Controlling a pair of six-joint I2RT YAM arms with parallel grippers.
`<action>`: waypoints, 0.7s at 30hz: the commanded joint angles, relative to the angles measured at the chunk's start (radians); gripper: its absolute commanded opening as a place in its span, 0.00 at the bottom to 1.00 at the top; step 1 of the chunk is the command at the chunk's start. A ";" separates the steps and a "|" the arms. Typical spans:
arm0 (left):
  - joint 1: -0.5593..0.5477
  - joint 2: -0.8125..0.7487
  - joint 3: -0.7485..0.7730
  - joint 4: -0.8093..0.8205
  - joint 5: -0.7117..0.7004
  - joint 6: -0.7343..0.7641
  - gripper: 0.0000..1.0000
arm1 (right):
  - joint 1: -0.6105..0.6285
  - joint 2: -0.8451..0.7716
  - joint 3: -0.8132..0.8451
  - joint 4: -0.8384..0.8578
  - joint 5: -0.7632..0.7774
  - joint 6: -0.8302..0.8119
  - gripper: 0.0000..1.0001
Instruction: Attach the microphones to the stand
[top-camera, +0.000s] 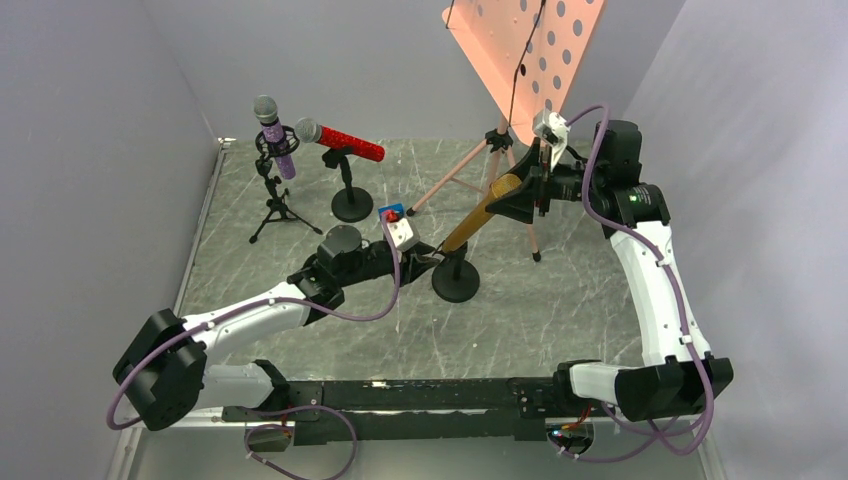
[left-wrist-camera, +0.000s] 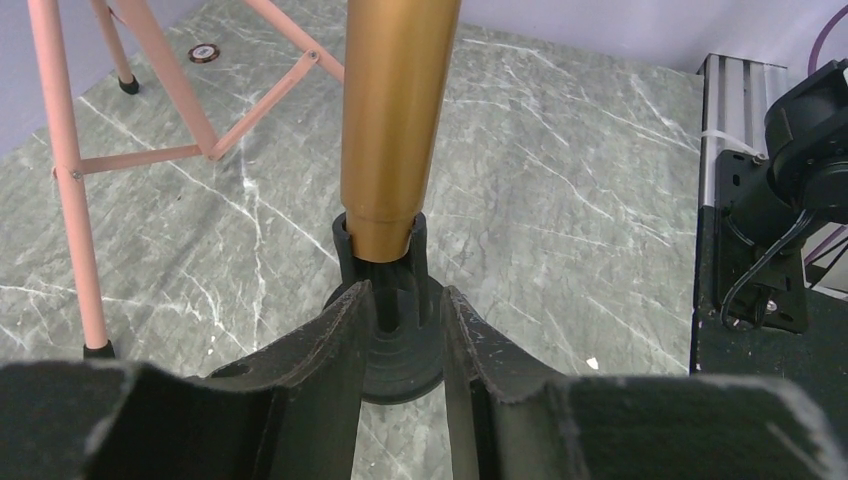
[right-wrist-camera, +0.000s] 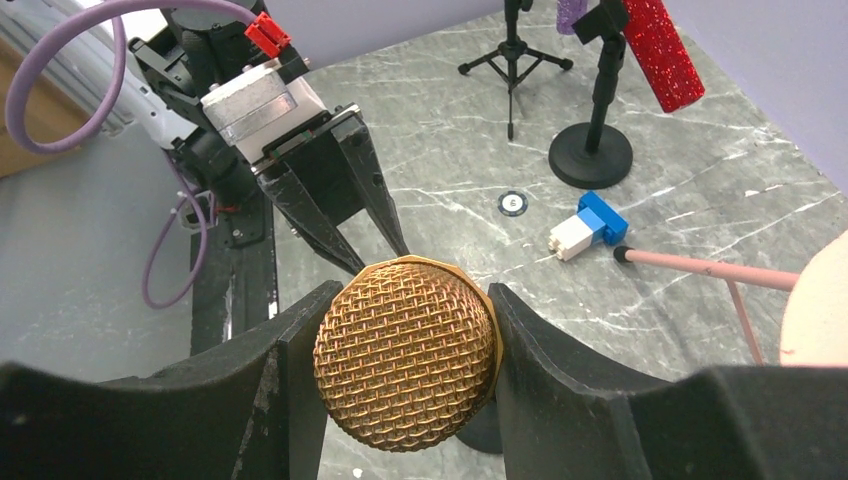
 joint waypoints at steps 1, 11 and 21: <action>0.004 0.016 0.018 0.043 0.045 0.006 0.36 | -0.004 0.019 0.014 -0.037 0.015 -0.033 0.13; 0.004 0.094 0.048 0.070 0.059 -0.008 0.36 | -0.002 0.041 0.033 -0.095 0.045 -0.080 0.12; 0.006 0.045 0.041 0.028 0.036 0.067 0.39 | -0.002 0.046 0.023 -0.094 0.036 -0.085 0.12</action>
